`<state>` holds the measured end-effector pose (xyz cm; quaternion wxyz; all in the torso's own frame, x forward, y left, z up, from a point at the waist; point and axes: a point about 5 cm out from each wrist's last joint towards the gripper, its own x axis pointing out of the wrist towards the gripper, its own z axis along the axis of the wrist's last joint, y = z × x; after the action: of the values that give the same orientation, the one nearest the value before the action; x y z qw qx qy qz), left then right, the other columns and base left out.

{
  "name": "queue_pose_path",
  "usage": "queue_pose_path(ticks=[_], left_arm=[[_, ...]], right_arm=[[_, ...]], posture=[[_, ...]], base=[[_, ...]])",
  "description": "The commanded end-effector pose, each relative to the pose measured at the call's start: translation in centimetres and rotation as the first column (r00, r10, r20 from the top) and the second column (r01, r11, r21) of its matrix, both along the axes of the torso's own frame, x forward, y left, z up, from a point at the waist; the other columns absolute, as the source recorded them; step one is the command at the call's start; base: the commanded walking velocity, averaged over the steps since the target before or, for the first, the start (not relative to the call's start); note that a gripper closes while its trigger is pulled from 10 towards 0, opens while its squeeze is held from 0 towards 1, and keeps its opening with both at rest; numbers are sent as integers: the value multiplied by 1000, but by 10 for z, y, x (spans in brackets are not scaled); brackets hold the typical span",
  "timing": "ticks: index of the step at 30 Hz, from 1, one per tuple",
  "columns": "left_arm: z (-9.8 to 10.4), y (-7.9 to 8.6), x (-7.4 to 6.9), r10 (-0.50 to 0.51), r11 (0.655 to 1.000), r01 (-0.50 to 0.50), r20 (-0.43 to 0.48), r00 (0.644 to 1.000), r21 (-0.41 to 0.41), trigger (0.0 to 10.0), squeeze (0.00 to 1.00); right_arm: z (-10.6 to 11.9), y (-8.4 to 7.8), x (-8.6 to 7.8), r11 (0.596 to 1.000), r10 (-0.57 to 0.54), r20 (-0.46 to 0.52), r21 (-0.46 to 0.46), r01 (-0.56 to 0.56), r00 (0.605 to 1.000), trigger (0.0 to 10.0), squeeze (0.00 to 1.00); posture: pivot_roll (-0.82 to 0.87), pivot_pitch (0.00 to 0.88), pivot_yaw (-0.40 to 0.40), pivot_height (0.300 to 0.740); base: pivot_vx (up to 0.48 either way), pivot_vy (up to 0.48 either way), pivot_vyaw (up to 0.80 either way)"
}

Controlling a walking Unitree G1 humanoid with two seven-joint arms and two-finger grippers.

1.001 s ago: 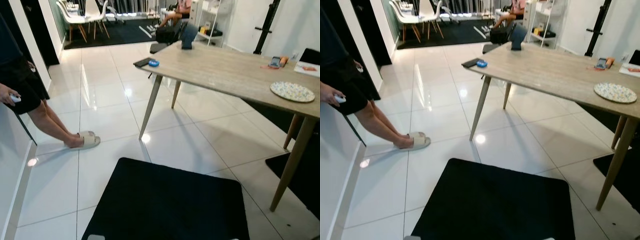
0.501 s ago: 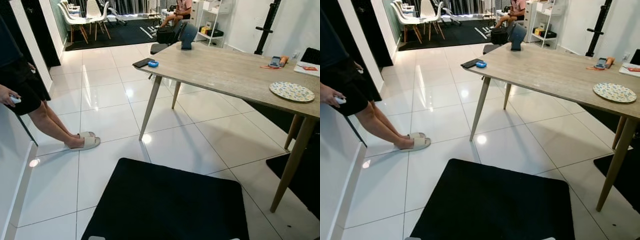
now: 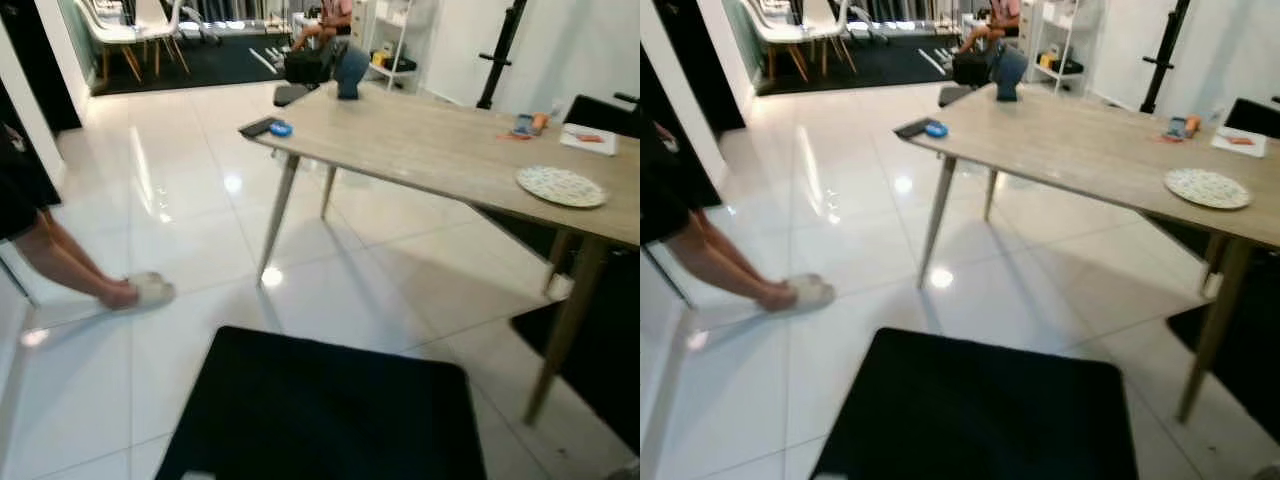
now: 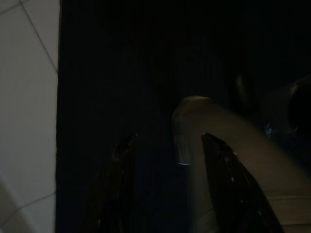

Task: Restocking fridge

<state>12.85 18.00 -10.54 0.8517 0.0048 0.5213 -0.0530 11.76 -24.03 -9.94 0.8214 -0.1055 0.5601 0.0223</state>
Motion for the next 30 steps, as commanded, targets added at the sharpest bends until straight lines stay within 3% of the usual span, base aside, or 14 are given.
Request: queue_pose_path(ticks=[1, 5, 30], left_arm=[[-4, 3, -12, 6, 1000, -6, -42, 999, 7, 10000, 0], [-4, 3, -12, 5, 1000, -5, -41, 999, 6, 10000, 0], [-3, 4, -11, 0, 1000, 0, -41, 999, 8, 10000, 0]], right_arm=[[-1, 6, 2, 1000, -3, 11, 20, 3, 1000, 10000, 0], [-1, 7, 1, 1000, -13, 8, 22, 12, 1000, 10000, 0], [-3, 6, -3, 999, -23, -23, 22, 24, 999, 10000, 0]], posture=[[-35, 24, -2, 740], [-36, 24, -2, 740], [-36, 24, 0, 740]], base=[[326, 0, 0], [327, 0, 0], [330, 0, -760]])
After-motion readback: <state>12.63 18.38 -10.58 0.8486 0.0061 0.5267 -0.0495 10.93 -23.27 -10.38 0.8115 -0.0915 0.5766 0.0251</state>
